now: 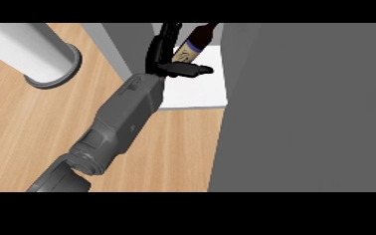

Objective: Pick up the wine, place it into the cabinet and close the cabinet

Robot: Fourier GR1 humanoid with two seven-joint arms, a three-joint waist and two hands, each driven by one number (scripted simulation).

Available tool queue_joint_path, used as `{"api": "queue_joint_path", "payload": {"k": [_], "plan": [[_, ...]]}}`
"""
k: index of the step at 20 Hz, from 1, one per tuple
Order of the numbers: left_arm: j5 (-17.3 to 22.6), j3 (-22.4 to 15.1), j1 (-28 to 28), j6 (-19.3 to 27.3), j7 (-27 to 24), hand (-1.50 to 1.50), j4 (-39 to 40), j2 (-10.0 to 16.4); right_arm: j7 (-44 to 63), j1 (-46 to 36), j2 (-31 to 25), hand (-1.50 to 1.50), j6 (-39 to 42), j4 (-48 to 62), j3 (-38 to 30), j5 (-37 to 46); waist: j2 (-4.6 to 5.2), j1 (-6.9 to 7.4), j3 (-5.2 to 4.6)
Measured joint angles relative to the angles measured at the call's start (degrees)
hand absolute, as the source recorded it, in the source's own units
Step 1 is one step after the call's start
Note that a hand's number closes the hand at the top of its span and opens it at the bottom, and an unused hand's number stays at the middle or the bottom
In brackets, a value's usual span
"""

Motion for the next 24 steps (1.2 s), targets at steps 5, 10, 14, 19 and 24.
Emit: {"api": "queue_joint_path", "payload": {"k": [5, 10, 14, 19, 24], "plan": [[-1.84, -1.34, 2.87, 0.95, 2.41, -1.50, -7.25, 0.17, 0.91, 1.02, -1.32, -1.50, -0.77, -0.58, -0.56, 0.57, -0.83, 1.69, 0.18], [-3.62, -4.39, 6.50, 4.61, 6.57, -1.50, -18.25, -0.27, 1.15, 1.44, -1.57, -1.50, -1.81, -0.82, 0.71, 1.08, -1.26, 2.53, 0.25], [-4.97, -8.05, 9.90, 9.51, 12.00, -1.50, -29.71, -0.78, 0.12, 2.43, -1.48, -1.50, -1.87, -0.75, 1.61, 1.64, -1.44, 3.04, 0.28], [-6.13, -13.30, 16.80, 17.80, 17.77, -1.50, -44.23, -0.32, 1.40, 0.38, -2.79, -1.50, -2.60, -0.85, 1.62, 1.96, -1.41, 3.04, 0.30], [-8.13, -18.30, 24.78, 25.90, 19.76, -1.50, -55.75, 0.48, 1.67, -0.64, -2.83, -1.50, -3.39, -0.88, 2.51, 2.62, -1.05, 2.74, 0.34]]}}
